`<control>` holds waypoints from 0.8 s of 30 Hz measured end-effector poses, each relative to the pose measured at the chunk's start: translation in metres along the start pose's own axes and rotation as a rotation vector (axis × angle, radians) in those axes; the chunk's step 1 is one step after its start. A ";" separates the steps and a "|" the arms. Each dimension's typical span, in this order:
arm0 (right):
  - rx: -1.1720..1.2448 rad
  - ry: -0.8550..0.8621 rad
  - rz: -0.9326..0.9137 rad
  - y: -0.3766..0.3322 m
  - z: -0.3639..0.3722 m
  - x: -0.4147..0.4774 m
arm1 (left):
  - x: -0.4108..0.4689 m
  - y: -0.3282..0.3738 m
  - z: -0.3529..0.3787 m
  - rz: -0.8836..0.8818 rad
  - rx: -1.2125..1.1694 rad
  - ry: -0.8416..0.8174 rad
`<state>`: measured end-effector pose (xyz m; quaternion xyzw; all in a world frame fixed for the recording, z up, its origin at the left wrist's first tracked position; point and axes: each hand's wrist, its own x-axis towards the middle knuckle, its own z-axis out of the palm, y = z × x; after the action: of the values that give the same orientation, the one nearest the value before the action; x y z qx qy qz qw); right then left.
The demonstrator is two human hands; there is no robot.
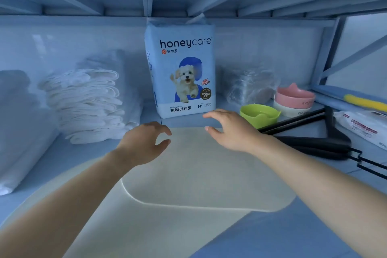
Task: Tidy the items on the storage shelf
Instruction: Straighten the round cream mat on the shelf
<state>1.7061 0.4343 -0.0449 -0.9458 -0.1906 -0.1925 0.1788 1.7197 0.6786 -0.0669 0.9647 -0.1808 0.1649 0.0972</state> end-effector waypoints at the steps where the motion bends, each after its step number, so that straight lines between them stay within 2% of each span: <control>1: 0.011 -0.029 -0.027 -0.005 0.008 0.007 | -0.001 -0.008 0.000 -0.025 0.012 -0.009; 13: 0.114 -0.413 -0.340 -0.068 0.097 0.072 | -0.059 -0.089 -0.017 -0.451 0.072 -0.046; 18: 0.142 -0.464 -0.418 -0.086 0.115 0.088 | -0.074 -0.102 -0.022 -0.582 0.099 -0.134; 24: 0.161 -0.438 -0.417 -0.088 0.127 0.095 | -0.079 -0.103 -0.018 -0.639 0.058 -0.013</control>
<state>1.7869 0.5898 -0.0899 -0.8880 -0.4293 -0.0009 0.1646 1.6847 0.8024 -0.0909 0.9761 0.1353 0.1248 0.1155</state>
